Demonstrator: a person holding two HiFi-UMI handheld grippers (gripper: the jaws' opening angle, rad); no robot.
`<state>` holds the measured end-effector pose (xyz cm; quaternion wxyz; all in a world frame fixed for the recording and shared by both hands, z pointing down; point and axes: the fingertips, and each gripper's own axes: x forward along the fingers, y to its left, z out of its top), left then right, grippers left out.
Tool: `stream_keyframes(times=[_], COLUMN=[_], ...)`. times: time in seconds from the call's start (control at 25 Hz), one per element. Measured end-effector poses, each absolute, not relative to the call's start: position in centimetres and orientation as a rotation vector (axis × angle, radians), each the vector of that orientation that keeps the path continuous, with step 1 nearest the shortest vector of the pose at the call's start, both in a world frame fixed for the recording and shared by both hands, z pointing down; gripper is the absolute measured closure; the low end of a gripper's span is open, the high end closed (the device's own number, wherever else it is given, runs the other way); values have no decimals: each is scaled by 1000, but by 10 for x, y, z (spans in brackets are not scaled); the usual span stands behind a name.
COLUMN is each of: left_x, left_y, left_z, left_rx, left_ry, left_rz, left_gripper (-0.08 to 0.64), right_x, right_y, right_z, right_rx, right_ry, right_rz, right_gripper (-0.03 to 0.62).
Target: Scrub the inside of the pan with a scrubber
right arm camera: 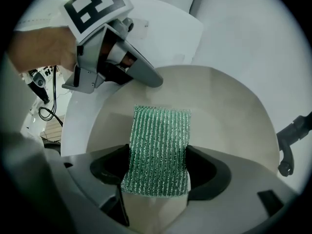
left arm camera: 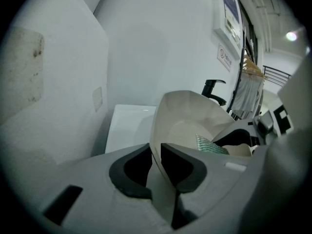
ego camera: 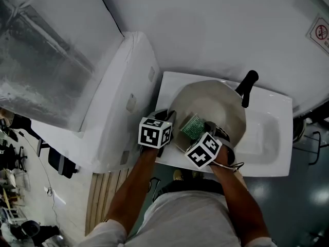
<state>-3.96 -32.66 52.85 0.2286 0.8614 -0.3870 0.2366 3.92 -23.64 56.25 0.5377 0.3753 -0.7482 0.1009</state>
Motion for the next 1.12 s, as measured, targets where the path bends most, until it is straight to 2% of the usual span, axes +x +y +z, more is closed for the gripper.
stream_keyframes(times=[0.6, 0.96, 1.08, 1.12], left_x=[-39, -40, -41, -43], left_y=[-327, -326, -325, -324], left_z=[529, 528, 525, 524], left_rx=[2381, 2380, 2384, 2384], left_ry=[-1064, -1071, -1075, -1079], left_rz=[668, 674, 657, 649], left_gripper=[491, 489, 475, 442], right_x=[108, 120, 117, 115], right_y=[-242, -241, -241, -241], right_z=[547, 530, 519, 516], right_rx=[987, 1008, 1028, 1033], right_ry=[-1635, -1641, -1689, -1705], right_rz=[168, 146, 156, 160], right_gripper=[239, 239, 239, 239])
